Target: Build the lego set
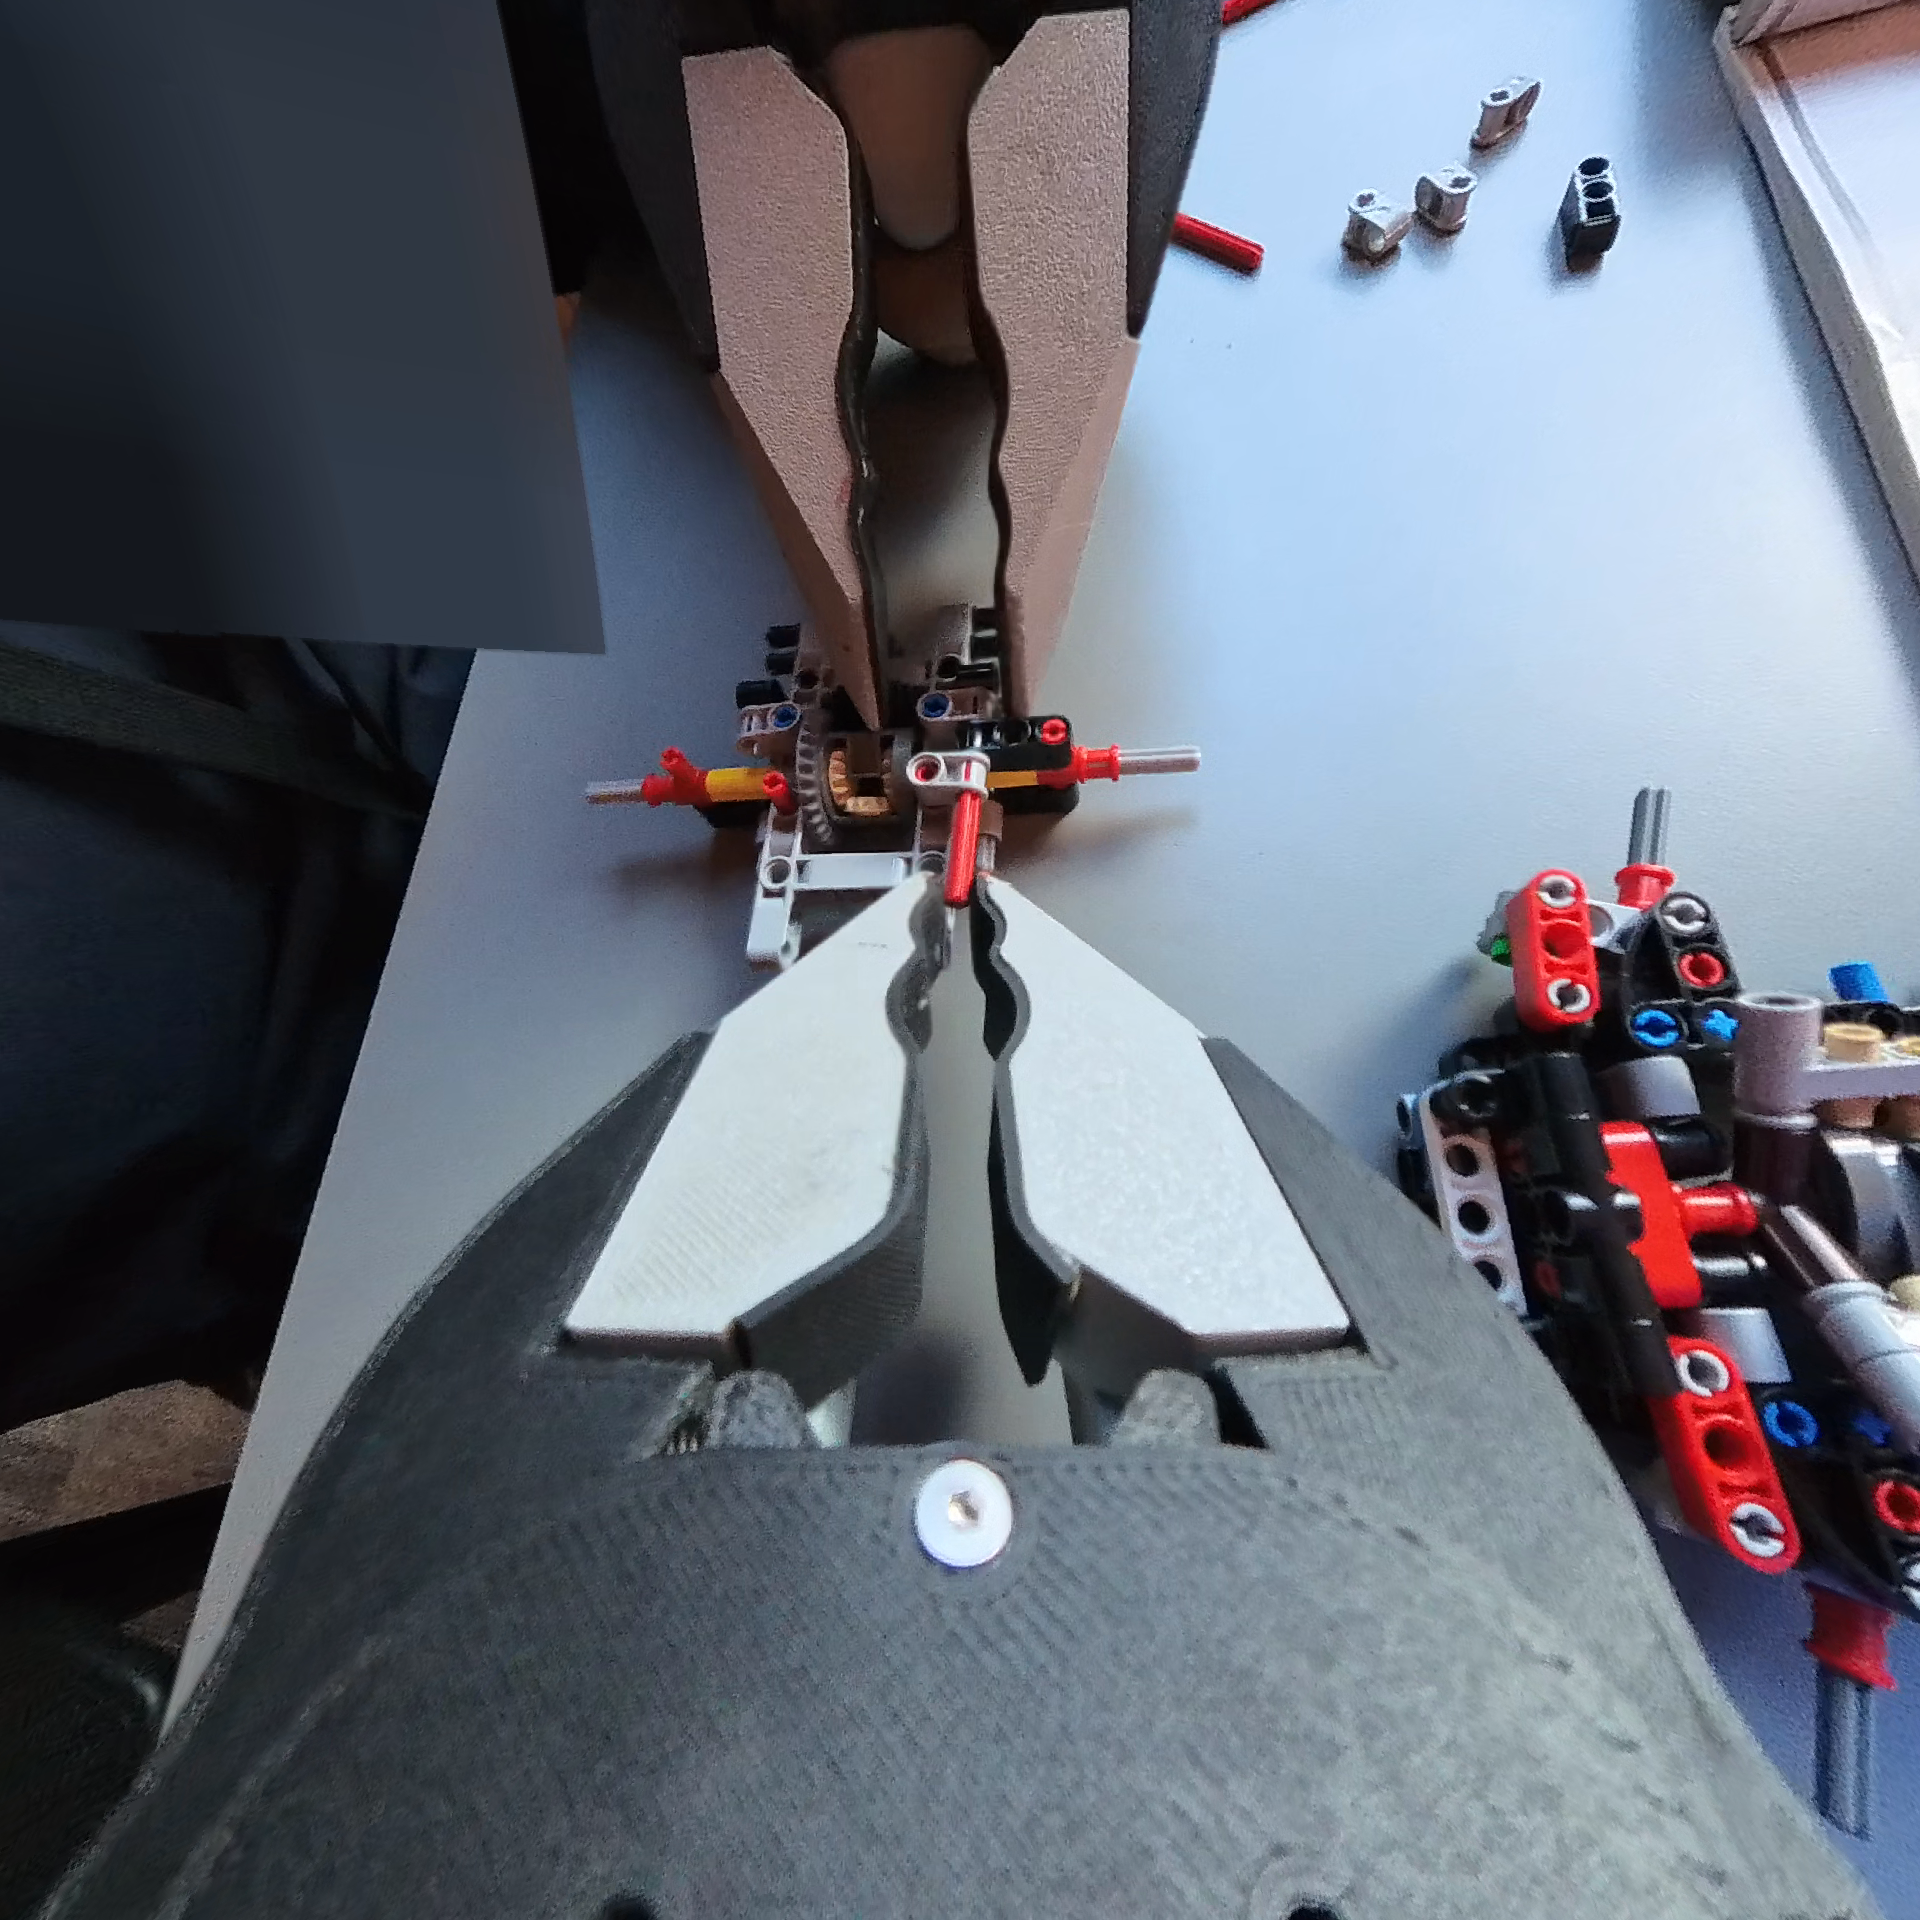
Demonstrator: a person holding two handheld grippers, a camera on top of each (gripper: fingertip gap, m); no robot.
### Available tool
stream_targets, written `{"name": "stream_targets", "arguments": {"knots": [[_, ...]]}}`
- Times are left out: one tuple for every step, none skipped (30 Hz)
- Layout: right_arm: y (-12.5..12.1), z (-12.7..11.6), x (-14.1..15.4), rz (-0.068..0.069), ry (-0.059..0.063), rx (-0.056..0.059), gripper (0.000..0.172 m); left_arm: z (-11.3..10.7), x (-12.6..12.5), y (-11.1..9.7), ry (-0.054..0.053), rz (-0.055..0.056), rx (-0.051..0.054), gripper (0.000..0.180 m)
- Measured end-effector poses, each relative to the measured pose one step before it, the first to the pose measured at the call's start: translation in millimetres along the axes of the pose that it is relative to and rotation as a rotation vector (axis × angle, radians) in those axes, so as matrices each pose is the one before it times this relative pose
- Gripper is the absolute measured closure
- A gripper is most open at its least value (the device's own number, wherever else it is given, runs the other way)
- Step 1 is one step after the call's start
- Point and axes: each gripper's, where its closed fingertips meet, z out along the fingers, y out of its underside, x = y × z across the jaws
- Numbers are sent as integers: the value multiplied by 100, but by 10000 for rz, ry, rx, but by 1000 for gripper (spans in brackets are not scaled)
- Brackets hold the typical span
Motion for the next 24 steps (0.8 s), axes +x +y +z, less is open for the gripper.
{"name": "stream_targets", "arguments": {"knots": [[-16, 47, 120, -44, 97, -21, 170, -21, -97, 29, -44, -17, -12, 159], [-23, 29, 62, -32, 42, -7, 170, -32, -127, 65, -40, -2, -36, 159], [-11, 11, 11, -31, -1, -9, 171, -49, -215, 71, -93, -16, -34, 160], [-6, 13, 1, -27, -1, -14, 171, -43, -73, 76, -17, 44, -40, 162], [13, 13, -21, -35, -9, -29, 171, 16, 121, 61, 70, 52, -12, 166], [-19, -27, 16, -70, 29, -34, 171, 79, 188, 1, 83, 31, 24, 167], [-26, -78, 50, -105, 60, -62, 170, 108, 150, 45, 62, 65, -3, 168], [-23, -64, 26, -136, 71, -91, 171, 52, 53, 11, 39, 48, 8, 168], [24, 9, 29, -164, 76, -121, 171, 13, 11, 1, 76, -59, -2, 168], [77, 36, -61, -121, -27, -130, 171, 7, 4, 3, 108, -100, -8, 168], [50, 21, -71, -56, -108, -76, 171, 20, 34, 4, 103, -78, -9, 168], [-1, -5, -17, -43, -104, 11, 171, 9, 8, -8, 41, -30, -5, 168], [-10, 7, -16, -68, -81, 23, 171, 7, -4, -1, 6, 14, -5, 168], [-1, 14, -12, -143, -30, 6, 171, 9, 15, -7, 1, 17, -6, 168], [-11, 4, -12, -206, -12, -20, 171, -2, -2, -6, 37, -10, -8, 168], [-15, 1, 23, -187, -59, -56, 171, 11, 6, 4, 81, -47, -13, 168], [-5, 15, -21, -120, -173, -55, 171, -4, 0, 2, 115, -40, -16, 168], [-30, 12, -87, -115, -281, -27, 171, 4, 42, 10, 140, -47, -20, 168], [-133, -1, -122, -96, -267, 22, 171, -10, 38, 13, 137, -20, -21, 168], [-112, 21, -219, -151, -191, 4, 171, -24, 90, 22, 157, -13, -11, 169], [67, 60, -152, -199, -64, -153, 171, 28, 103, 8, 141, -48, -10, 168], [88, 37, 59, -124, 54, -206, 170, 36, 21, -2, 16, 44, -32, 168], [-54, -37, 197, 20, 80, -82, 171, -1, -42, -4, -22, 43, -18, 168], [-205, -89, 353, 103, 122, 115, 171, -52, -58, 8, -9, -26, -2, 169]]}}
